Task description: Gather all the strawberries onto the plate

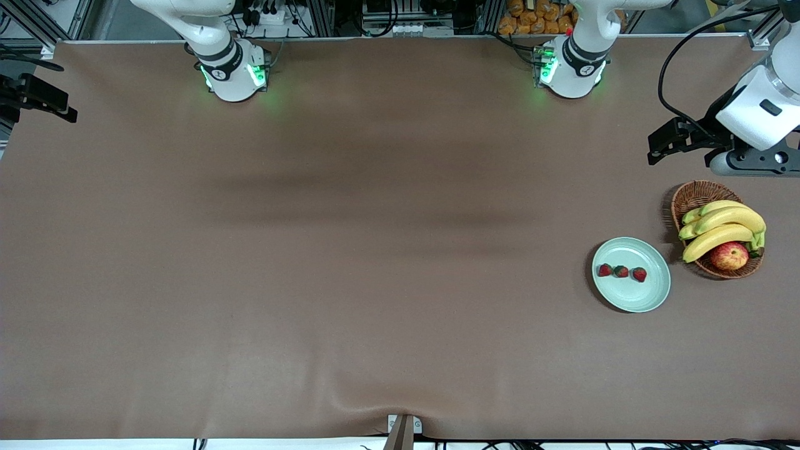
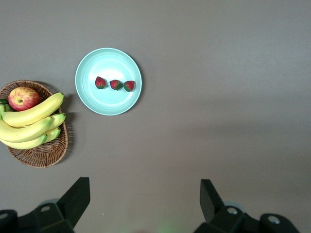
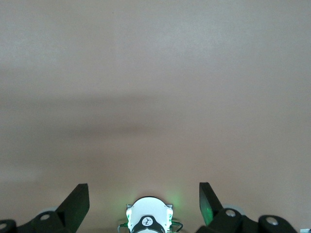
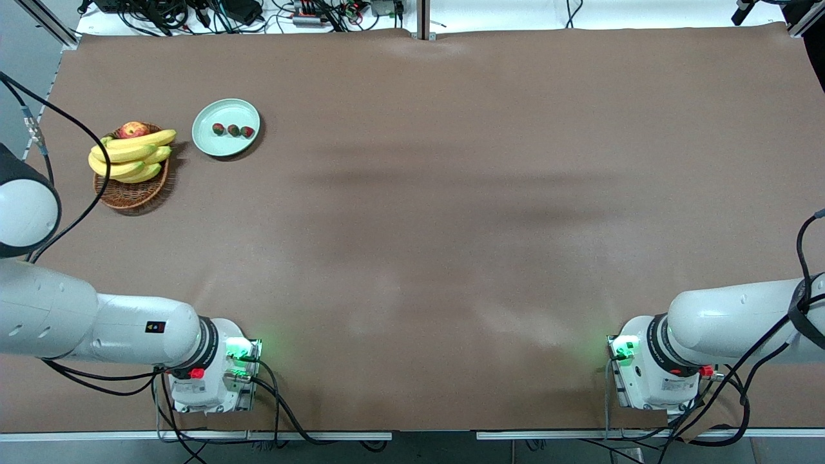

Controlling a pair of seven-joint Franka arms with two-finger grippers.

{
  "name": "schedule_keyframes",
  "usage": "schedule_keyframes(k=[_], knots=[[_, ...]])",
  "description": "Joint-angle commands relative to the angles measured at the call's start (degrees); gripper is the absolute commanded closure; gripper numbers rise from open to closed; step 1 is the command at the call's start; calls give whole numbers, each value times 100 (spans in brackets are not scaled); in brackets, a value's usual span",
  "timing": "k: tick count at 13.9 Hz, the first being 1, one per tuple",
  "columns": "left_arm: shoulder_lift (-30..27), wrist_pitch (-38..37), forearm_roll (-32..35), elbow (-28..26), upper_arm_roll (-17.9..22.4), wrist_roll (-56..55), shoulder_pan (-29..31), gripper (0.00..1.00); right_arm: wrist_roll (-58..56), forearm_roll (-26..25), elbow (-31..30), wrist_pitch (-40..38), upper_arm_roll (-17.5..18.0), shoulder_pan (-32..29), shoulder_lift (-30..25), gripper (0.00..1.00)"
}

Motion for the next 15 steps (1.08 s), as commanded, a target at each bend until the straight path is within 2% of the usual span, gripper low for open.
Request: schedule_keyframes(k=[1, 15], knots=[[-144, 212, 134, -156, -6, -87, -19, 0, 43, 88, 101, -80, -37, 28, 9, 0], [-152, 177, 196, -191, -6, 89, -19, 0, 34, 35, 110, -71, -37, 46, 1, 0]])
